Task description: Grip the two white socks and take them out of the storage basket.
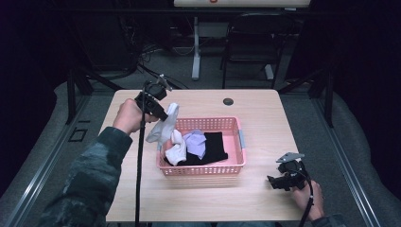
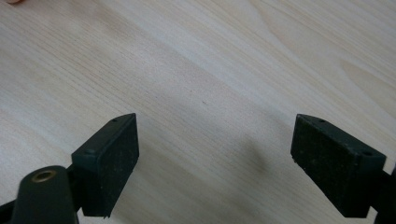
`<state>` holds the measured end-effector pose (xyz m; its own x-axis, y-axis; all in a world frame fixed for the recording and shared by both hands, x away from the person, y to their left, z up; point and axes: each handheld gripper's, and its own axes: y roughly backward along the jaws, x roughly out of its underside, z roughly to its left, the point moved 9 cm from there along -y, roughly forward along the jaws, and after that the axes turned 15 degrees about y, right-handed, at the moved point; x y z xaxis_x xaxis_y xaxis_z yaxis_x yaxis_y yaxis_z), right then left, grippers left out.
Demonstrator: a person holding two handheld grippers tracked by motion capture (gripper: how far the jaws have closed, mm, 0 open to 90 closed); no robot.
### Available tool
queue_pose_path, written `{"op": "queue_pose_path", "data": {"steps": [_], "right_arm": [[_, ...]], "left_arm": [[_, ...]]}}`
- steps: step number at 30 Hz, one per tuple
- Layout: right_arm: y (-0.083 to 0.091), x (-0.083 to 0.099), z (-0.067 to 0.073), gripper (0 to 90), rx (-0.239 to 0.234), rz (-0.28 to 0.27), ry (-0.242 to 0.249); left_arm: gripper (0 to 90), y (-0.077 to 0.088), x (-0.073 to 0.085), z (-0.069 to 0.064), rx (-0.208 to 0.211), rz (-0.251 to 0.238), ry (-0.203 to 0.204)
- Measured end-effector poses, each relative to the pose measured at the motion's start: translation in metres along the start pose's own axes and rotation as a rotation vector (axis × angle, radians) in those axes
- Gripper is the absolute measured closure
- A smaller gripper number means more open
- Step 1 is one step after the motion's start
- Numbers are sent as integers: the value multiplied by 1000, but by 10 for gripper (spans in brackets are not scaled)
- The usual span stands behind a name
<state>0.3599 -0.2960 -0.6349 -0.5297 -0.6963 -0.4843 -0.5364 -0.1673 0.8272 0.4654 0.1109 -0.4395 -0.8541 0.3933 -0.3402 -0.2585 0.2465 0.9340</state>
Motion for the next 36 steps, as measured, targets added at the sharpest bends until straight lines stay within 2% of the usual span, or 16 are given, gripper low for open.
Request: {"op": "queue_pose_path", "data": {"steps": [10,12,14,15,23,32,36], "right_arm": [[0,0,0,145,-3,-2,-4],[0,0,0,145,-1,6,3],[0,0,0,145,-3,0,0],[0,0,0,145,-3,0,0],[0,0,0,145,-2,1,-1],[0,1,0,145,1,7,2],[0,0,0,145,4,3,-2]], "left_arm": [[880,19,15,31,-25,-25,53],[879,23,19,37,-25,-33,80],[879,28,24,48,-34,-39,93],[880,28,24,48,-34,-39,93],[880,38,42,78,-59,-43,150],[880,38,55,101,-80,-37,201],[880,31,64,116,-92,-30,239]]}}
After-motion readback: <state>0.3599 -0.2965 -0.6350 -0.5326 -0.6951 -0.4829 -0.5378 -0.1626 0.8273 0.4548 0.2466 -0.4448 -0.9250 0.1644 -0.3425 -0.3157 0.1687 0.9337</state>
